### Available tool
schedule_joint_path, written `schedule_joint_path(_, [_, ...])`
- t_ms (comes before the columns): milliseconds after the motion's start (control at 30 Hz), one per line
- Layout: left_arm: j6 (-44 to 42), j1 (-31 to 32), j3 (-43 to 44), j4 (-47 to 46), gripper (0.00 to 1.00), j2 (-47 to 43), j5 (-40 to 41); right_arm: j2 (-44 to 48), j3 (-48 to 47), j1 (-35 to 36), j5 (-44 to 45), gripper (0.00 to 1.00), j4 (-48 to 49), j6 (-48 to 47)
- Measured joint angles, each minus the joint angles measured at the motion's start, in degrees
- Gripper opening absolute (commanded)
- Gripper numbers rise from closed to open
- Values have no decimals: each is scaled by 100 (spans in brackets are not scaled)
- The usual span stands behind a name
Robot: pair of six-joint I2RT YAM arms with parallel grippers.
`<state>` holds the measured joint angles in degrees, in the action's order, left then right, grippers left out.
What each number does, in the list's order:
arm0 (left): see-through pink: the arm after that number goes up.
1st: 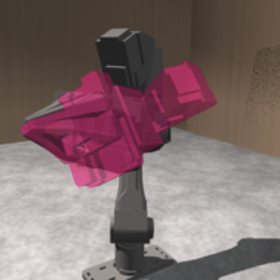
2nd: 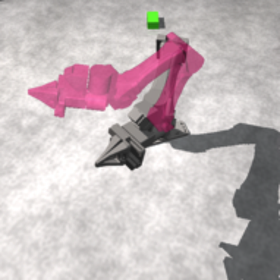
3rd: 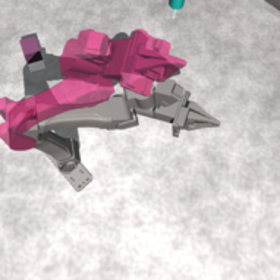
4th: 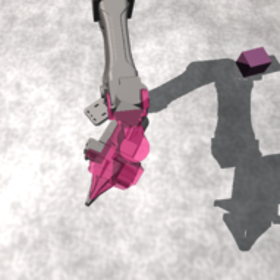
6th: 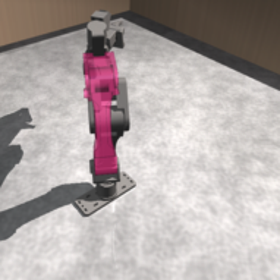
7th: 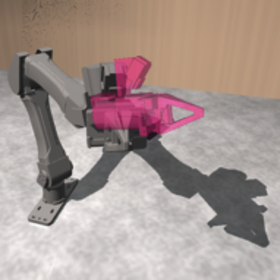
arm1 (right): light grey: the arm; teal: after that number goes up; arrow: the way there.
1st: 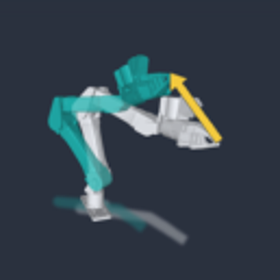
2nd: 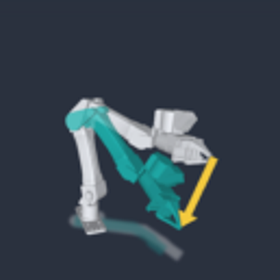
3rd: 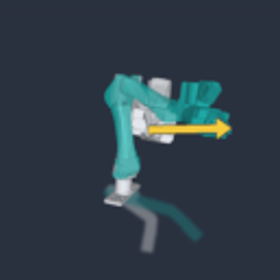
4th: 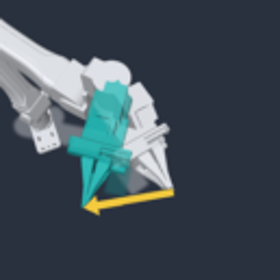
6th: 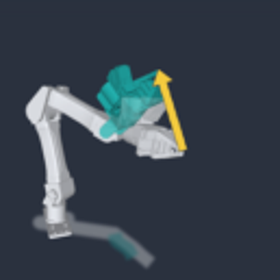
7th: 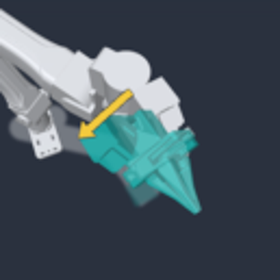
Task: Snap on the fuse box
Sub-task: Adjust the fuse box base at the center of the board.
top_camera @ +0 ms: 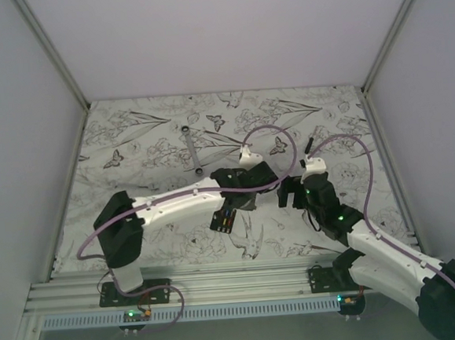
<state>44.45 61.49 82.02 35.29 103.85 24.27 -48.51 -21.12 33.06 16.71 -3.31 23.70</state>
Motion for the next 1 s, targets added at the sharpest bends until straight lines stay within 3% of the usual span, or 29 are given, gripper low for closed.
schedule_joint_path(167, [-205, -107, -212, -103, 47, -730, 114, -470, -474, -9, -114, 100, -22, -136])
schedule_joint_path(400, [-125, -935, -1915, -243, 65, -1996, -81, -1939, -1425, -26, -262, 100, 101, -398])
schedule_joint_path(633, [4, -1735, -3132, -664, 69, -2566, -835, -3713, -2739, -33, -352, 100, 177, -638])
schedule_joint_path(1000, [146, -2063, -3659, -1410, 73, -2328, -1685, -6126, -4776, -31, 328, 100, -13, -549])
